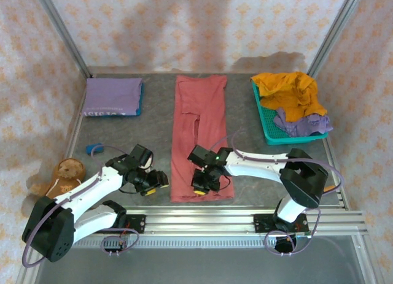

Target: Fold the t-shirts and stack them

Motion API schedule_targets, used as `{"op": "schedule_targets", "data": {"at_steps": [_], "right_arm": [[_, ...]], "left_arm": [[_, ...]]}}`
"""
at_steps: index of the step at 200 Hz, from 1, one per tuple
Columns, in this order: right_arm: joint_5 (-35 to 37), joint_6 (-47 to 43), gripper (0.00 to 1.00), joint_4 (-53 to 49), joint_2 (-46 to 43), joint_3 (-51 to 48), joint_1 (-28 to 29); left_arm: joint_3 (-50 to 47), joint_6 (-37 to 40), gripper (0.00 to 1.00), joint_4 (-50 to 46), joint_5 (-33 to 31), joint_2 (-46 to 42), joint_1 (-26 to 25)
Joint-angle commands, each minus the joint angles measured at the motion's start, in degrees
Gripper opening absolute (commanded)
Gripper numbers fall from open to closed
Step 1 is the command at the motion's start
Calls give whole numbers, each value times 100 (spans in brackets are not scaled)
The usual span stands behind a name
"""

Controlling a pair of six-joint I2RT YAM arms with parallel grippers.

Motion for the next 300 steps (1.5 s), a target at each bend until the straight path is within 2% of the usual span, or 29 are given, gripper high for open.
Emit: {"op": "schedule_targets", "data": {"at_steps": [1, 67, 107, 170, 235, 261, 283, 300], "right_arm": [[47, 70, 0, -302, 251, 5, -6], [-158, -195, 0, -561, 817, 327, -61], [-182, -217, 0, -563, 848, 352, -77], [-240, -200, 0, -483, 848, 264, -119], [-270, -205, 0, -456, 814, 230, -145], [-288, -208, 0, -404, 778, 181, -157], [-238, -223, 0, -387, 704, 189, -148], [-46, -310, 8, -492, 454, 211, -154]], "left_arm": [[183, -25, 62, 90, 82, 61, -18], [73, -288, 58, 535, 500, 62, -119], [-103, -749, 53, 1126, 591, 141, -535], [-231, -960, 47, 1476, 466, 554, -928], [-403, -1046, 32, 1691, 350, 817, -1116], [-504, -1122, 30, 2025, 370, 1028, -1226], [-529, -1205, 20, 2191, 320, 1137, -1292], [-514, -1214, 12, 2198, 291, 1127, -1296]]}}
